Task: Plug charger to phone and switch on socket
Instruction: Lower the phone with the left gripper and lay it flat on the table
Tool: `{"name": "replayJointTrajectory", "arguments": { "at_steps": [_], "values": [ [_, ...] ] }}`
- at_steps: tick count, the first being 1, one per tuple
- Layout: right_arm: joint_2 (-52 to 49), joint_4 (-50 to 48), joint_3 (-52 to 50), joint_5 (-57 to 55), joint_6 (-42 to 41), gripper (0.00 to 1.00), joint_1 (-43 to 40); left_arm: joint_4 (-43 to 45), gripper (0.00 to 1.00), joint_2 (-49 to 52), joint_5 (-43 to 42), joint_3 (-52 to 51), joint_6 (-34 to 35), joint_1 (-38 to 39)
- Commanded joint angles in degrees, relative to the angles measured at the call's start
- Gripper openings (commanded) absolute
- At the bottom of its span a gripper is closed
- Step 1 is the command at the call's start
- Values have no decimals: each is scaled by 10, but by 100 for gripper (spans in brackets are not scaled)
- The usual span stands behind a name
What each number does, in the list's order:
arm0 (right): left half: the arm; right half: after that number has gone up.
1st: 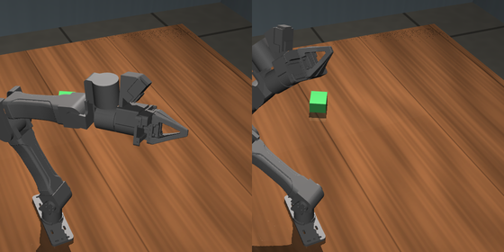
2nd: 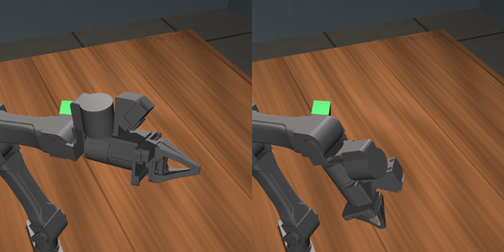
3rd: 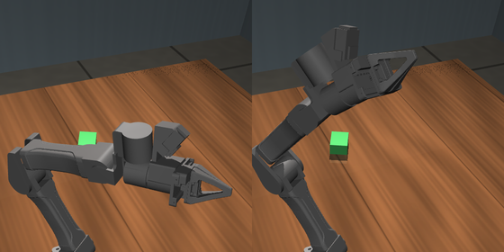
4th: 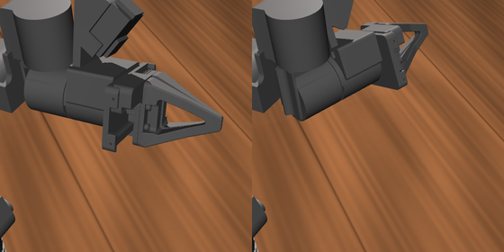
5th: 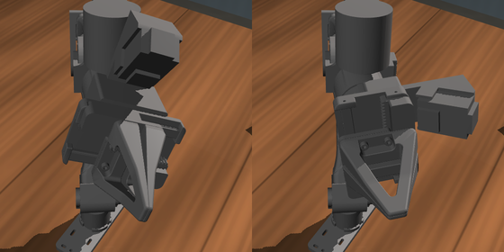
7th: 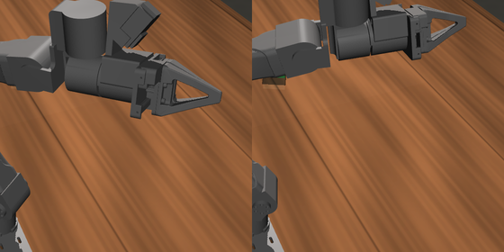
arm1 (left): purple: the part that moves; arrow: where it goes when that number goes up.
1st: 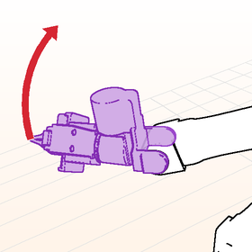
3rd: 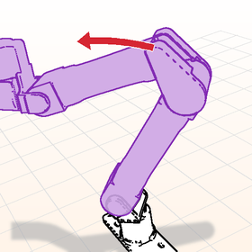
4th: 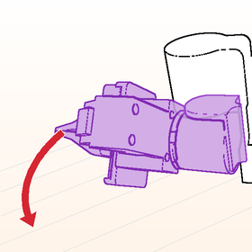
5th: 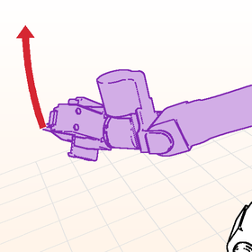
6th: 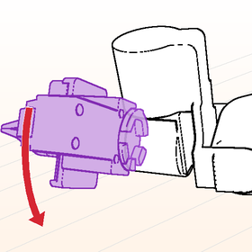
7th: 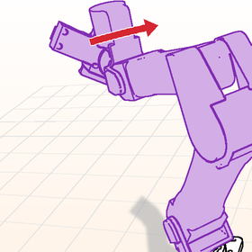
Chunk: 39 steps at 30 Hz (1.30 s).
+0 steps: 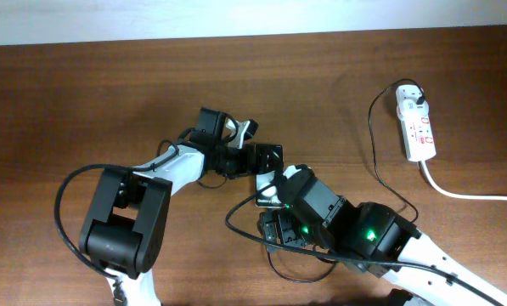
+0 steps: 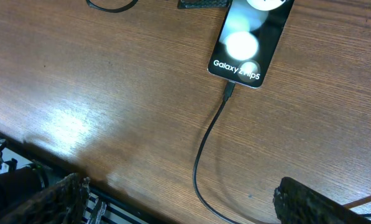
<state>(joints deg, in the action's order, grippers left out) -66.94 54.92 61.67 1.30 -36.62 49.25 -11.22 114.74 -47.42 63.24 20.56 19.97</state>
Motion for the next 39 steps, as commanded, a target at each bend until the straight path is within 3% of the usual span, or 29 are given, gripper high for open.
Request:
{"name": "replayJointTrajectory", "arguments": {
  "at_steps": [1, 13, 19, 32, 35, 39],
  "values": [
    [-1, 0, 8, -5, 2, 99, -2, -24, 99, 27, 125, -19, -7, -3],
    [-1, 0, 8, -5, 2, 99, -2, -66, 99, 27, 194, -19, -7, -3],
    [-1, 0, 8, -5, 2, 99, -2, -87, 99, 27, 192, -19, -87, 0],
    [-1, 0, 8, -5, 2, 99, -2, -90, 99, 27, 224, -19, -87, 1],
    [-1, 0, 8, -5, 2, 99, -2, -90, 99, 27, 224, -19, -157, 2],
    [-1, 0, 8, -5, 2, 99, -2, -90, 99, 27, 263, -19, -163, 1]
  ]
}}
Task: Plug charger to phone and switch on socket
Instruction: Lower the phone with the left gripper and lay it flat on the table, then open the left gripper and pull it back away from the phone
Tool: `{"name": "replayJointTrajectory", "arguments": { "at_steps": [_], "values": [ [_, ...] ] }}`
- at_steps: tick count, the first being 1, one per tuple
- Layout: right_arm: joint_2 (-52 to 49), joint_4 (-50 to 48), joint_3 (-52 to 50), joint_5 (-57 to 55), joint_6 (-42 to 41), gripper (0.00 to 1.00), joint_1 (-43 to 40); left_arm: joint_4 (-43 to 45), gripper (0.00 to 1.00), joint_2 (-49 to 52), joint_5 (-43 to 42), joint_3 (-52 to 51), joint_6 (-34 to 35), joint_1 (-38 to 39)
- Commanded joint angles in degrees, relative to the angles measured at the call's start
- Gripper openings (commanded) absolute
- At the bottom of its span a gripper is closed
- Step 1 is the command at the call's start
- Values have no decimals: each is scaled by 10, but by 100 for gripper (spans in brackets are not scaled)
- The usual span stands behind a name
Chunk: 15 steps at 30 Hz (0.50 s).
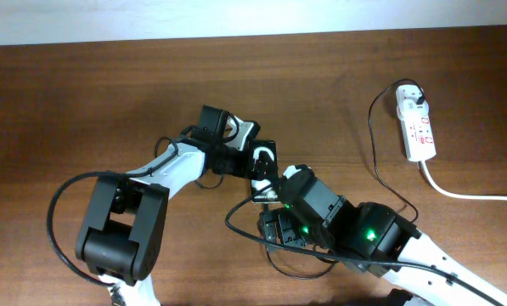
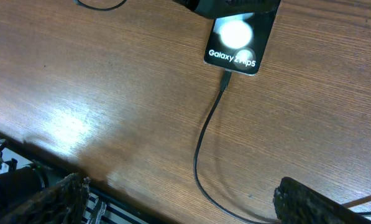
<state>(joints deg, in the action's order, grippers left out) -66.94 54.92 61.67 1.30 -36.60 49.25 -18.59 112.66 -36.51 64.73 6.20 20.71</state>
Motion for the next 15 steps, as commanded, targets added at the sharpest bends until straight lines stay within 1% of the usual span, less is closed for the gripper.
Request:
{"name": "replayJointTrajectory", "arguments": {
  "at_steps": [1, 11, 13, 15],
  "values": [
    [-1, 0, 8, -5, 2, 99, -2, -16, 99, 48, 154, -33, -20, -6],
    [-1, 0, 8, -5, 2, 99, -2, -20, 99, 47, 154, -32, -20, -13],
    [-1, 0, 8, -5, 2, 99, -2, -43, 99, 42, 154, -21, -20, -24],
    [-1, 0, 8, -5, 2, 99, -2, -84, 99, 28, 155, -1, -20, -38]
  ]
}}
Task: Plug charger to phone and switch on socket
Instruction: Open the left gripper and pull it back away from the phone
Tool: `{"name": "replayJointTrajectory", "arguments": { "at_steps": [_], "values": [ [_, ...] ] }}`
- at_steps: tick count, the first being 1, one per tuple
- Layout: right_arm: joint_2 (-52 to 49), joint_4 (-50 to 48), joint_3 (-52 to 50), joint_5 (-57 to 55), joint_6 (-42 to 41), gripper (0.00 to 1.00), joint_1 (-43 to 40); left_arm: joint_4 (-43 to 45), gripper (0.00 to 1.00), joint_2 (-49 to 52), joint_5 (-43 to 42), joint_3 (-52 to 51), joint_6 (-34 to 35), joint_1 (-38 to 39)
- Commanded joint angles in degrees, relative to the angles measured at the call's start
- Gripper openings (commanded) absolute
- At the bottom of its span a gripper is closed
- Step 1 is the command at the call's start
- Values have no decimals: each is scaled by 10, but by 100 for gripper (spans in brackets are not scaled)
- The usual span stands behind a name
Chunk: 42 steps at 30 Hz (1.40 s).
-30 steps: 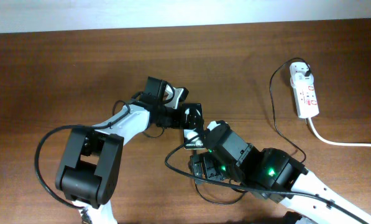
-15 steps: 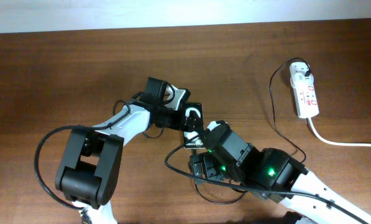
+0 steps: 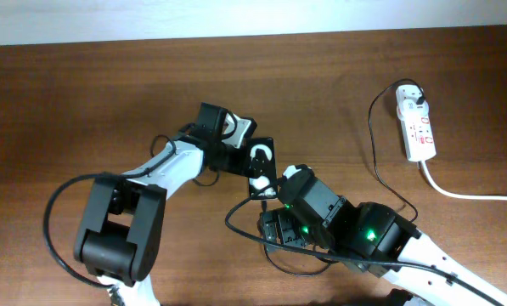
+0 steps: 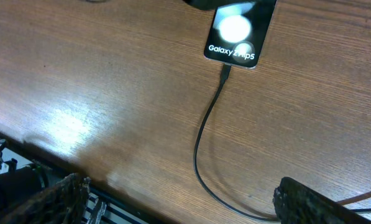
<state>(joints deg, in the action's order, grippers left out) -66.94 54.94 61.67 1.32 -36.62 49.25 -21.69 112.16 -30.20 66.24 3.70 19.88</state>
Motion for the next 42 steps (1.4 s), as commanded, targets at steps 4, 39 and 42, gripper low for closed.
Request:
{"name": "replayJointTrajectory", "arguments": {
  "at_steps": [4, 39, 42],
  "values": [
    [-1, 0, 8, -5, 2, 99, -2, -183, 99, -58, 174, 40, 5, -61],
    [-1, 0, 8, -5, 2, 99, -2, -422, 99, -844, 328, 45, 5, -73],
    [-1, 0, 8, -5, 2, 99, -2, -478, 99, -910, 329, 45, 5, -99]
  ]
}}
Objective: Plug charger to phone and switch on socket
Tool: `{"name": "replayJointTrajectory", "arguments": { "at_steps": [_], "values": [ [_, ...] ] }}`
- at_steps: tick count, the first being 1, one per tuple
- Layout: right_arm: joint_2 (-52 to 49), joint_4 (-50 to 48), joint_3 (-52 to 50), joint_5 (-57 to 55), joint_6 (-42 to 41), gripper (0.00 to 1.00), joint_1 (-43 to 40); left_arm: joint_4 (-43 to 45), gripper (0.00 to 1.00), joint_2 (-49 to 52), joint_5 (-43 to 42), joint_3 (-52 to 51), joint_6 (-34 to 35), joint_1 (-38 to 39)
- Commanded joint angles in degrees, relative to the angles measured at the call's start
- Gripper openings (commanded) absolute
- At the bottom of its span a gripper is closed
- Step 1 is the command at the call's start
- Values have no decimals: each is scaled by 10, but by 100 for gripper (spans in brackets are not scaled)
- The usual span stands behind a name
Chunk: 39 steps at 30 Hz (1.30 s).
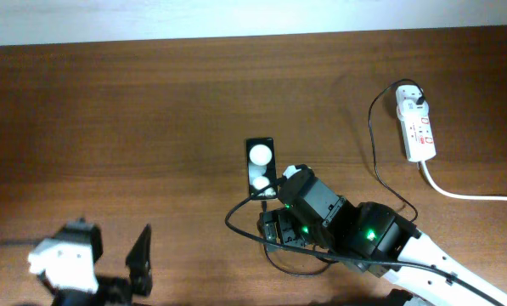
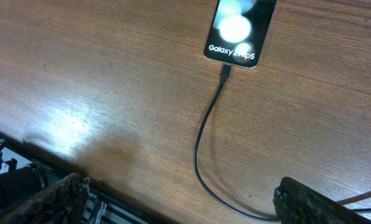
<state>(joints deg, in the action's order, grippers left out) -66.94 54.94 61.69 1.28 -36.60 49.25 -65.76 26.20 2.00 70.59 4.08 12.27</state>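
Note:
A black phone (image 1: 260,167) marked "Galaxy Z Flip5" lies flat on the wooden table, also seen in the right wrist view as the phone (image 2: 238,28). The black charger cable (image 2: 204,134) has its connector (image 2: 226,71) set against the phone's lower edge. My right gripper (image 2: 185,208) stands open just short of the phone, the cable's loop lying between its fingers (image 2: 319,199). The white socket strip (image 1: 416,127) lies at the far right with a plug in it. My left gripper (image 1: 139,255) is at the bottom left, far from the phone.
The black cable (image 1: 374,144) runs from the strip's plug down under my right arm (image 1: 346,228). A white mains lead (image 1: 474,195) leaves the strip toward the right edge. The table's near edge (image 2: 23,146) shows at lower left in the right wrist view.
My left arm has let go of the phone and now sits at the bottom left corner. The phone lies alone on the table, with the cable at its lower edge. The right arm has not moved.
At first my left gripper held the phone's far end tilted, with the cable at its lower edge. Then the phone lay straighter, still held on the left. Now it lies free and my left arm is at the corner. The right gripper stayed open throughout.

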Motion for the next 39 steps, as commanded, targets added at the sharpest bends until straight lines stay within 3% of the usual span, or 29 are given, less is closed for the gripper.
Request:
{"name": "replayJointTrajectory", "arguments": {
  "at_steps": [1, 5, 24, 39],
  "values": [
    [-1, 0, 8, -5, 2, 99, -2, -64, 99, -70, 6, 2, 1, -29],
    [-1, 0, 8, -5, 2, 99, -2, -203, 99, -124, -7, 1, 8, -38],
    [-1, 0, 8, -5, 2, 99, -2, -203, 99, -258, -9, 1, 8, -77],
    [-1, 0, 8, -5, 2, 99, -2, -208, 99, -258, -9, 1, 8, -91]
  ]
}}
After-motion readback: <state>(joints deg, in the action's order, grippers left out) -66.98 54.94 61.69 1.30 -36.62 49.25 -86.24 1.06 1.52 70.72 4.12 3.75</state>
